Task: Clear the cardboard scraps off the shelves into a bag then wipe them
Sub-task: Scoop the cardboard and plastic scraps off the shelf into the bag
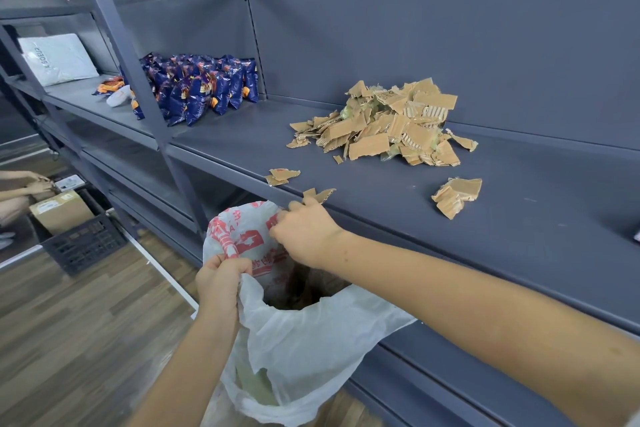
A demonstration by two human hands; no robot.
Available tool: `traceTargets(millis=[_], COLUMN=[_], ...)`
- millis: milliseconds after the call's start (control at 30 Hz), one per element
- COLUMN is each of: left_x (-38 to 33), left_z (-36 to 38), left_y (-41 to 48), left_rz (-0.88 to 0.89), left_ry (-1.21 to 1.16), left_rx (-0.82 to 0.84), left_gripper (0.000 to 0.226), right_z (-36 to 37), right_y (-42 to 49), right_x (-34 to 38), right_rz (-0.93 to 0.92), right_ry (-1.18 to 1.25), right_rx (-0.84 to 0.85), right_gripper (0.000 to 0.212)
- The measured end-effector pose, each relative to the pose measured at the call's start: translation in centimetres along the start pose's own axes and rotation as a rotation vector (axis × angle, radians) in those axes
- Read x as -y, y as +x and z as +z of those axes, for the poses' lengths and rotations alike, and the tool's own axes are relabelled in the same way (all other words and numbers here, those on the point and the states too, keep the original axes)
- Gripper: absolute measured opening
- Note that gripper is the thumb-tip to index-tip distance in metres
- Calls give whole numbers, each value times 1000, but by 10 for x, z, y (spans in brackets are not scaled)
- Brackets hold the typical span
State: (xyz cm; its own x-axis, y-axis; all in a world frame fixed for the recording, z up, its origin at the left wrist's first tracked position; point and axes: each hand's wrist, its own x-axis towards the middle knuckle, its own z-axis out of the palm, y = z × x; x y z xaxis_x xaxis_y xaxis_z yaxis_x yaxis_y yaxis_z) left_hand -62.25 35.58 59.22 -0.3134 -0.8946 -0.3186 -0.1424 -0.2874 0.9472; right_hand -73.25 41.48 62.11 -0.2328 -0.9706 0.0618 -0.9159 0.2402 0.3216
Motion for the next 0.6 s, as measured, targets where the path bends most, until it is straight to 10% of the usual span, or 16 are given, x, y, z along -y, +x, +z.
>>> traceTargets(millis=[600], left_x=[0], left_z=[-8], left_y=[8], left_rz=[-9], left_ry=[-41], left_rx=[8], left_gripper=[24], right_z=[7], right_y=[22], right_x=[-3], right_rz=[64], right_ry=[301], right_rx=[-50], right_gripper=[40])
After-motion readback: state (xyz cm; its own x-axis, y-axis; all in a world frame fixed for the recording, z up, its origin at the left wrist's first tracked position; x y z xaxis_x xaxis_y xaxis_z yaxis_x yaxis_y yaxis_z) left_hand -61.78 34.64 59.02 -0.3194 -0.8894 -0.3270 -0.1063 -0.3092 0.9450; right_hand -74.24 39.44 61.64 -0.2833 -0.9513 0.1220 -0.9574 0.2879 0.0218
